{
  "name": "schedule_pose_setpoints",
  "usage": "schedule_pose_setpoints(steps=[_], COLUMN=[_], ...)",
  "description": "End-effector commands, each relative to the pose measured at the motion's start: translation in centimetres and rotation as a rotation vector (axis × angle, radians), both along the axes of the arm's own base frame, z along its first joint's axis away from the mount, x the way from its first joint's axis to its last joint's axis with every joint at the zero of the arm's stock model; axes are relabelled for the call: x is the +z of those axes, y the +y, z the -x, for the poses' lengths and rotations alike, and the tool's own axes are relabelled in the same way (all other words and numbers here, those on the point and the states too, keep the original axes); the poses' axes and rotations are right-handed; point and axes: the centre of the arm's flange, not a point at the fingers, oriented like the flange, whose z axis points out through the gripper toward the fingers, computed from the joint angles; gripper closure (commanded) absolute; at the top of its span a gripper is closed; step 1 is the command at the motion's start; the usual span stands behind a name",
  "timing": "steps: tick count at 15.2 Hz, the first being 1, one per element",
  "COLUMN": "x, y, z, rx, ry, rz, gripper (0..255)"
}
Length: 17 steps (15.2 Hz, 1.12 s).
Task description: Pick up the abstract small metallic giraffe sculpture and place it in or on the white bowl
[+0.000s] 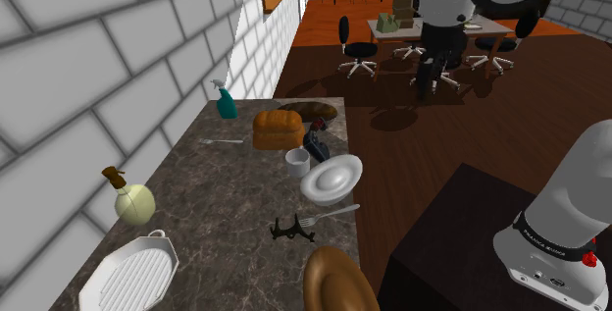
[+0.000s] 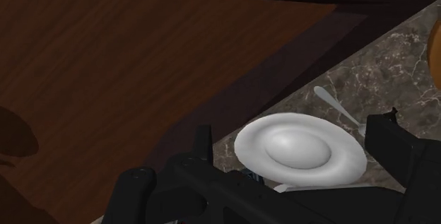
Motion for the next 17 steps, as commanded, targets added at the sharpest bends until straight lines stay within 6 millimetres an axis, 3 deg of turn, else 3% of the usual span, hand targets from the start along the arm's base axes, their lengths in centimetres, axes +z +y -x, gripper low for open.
schedule_pose_setpoints(steps=[1, 17], x=[-1.9, -17.0], y=[1.5, 14.9], z=[-1.0, -9.2], rx=[-0.013, -0.102], ry=[0.006, 0.062], rz=[0.003, 0.032], gripper=[0, 0])
